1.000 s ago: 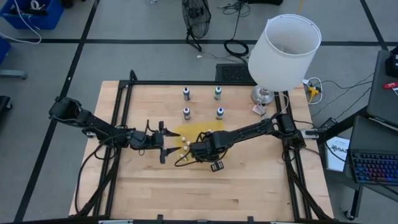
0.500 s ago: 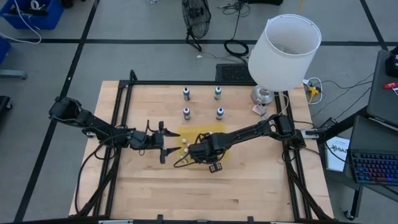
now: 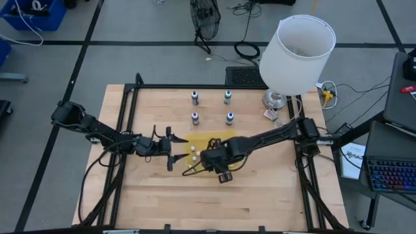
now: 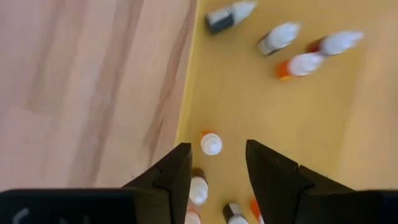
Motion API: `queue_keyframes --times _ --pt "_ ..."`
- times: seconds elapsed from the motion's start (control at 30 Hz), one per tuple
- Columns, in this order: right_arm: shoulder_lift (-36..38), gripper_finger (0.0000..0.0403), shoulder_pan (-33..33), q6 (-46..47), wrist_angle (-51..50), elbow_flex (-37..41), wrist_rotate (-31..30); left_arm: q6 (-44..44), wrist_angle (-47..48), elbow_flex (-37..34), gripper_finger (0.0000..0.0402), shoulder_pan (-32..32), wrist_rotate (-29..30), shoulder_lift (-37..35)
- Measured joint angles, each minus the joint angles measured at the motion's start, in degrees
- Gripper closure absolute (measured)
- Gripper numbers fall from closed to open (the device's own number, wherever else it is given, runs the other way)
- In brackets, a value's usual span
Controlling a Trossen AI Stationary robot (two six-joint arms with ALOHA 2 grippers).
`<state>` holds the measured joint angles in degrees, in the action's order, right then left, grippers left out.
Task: Pick & Place food coloring
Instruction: Put the big black food coloring bottle into the yellow container
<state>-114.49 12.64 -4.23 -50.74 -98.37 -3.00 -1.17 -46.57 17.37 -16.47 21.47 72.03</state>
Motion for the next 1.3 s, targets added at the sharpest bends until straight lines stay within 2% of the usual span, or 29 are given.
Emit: queue_keyframes --times 0.13,0.27,0.33,0.47,0.6,0.73,0.87,1.0,1.07,1.17,1.3 --pt "5.51 0.0262 0.00 3.08 -1.11 0.00 0.11 0.73 -0.04 0.00 0.0135 0.00 1.46 0.00" --pt "12.71 0.0262 0.28 3.48 -1.03 2.12 0.13 3.76 -0.32 0.00 0.0135 0.74 9.54 0.00" --pt "17.02 0.0262 0.36 3.11 1.85 5.59 0.08 4.12 -0.55 0.00 0.0135 2.18 11.05 -0.03" --pt "28.95 0.0262 -0.04 3.11 13.69 19.07 -0.41 4.88 -0.56 0.24 0.0135 6.00 5.90 -0.37" --pt "43.90 0.0262 -1.52 3.61 26.89 37.09 -6.86 5.63 -0.54 0.92 0.0135 8.38 1.24 -0.37" --pt "60.34 0.0261 -3.33 4.02 40.38 55.31 -16.57 5.60 -0.22 0.92 0.0135 9.42 0.65 -0.37" --pt "74.73 0.0261 -5.63 3.97 53.92 69.94 -19.43 5.60 0.02 0.92 0.0135 9.81 0.66 -0.37" --pt "85.14 0.0261 -7.71 4.12 59.33 78.99 -19.20 5.57 0.02 0.92 0.0135 9.81 0.66 -0.37" --pt "89.82 0.0261 -8.17 4.60 59.45 82.52 -16.98 5.57 0.02 0.92 0.0135 9.81 0.82 -0.37" --pt "96.54 0.0261 -8.22 5.32 59.42 86.56 -14.77 5.66 0.04 0.92 0.0135 9.81 0.85 -0.37" --pt "103.81 0.0261 -8.20 5.22 59.42 90.71 -14.71 5.68 0.03 0.92 0.0135 9.81 0.87 -0.37"
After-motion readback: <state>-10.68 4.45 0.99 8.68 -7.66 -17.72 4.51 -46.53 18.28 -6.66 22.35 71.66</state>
